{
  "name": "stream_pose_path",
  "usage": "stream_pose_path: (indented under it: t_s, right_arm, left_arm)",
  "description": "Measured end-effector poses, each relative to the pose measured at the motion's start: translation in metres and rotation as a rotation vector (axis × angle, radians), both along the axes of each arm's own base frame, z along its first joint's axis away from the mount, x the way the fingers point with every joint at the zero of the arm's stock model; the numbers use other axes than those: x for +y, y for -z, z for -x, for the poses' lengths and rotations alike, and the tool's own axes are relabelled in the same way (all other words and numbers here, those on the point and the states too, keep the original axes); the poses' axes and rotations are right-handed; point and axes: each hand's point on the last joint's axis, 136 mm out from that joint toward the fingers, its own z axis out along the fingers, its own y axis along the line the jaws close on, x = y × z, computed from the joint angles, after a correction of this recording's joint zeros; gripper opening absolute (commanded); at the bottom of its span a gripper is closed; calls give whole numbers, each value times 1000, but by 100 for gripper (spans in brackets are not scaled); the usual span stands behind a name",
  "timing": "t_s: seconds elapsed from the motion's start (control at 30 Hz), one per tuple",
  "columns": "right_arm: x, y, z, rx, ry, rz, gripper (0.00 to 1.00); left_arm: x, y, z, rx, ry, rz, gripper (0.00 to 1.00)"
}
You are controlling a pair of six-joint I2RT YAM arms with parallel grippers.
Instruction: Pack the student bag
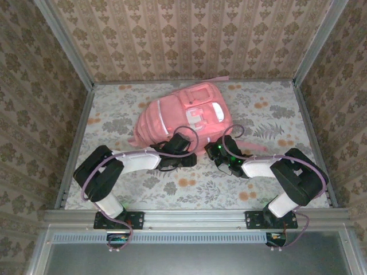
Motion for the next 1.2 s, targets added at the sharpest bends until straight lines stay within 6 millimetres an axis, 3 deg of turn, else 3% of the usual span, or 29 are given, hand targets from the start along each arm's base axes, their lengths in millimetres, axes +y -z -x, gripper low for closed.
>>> stream_pose_path:
  t_s: [0.43,0.83,1.2]
  right_arm:
    - [0,-1,-2,-7,16,-16,0]
    - [-1,1,0,-20,15,-12,0]
    - [-7,-1,1,-38,-25,24,0]
  left_arm:
    - [3,12,-20,-60,-17,-124,25]
    - [6,13,-20,-91,11,-228,5]
    - [18,-4,-15,-116,22,-262,2]
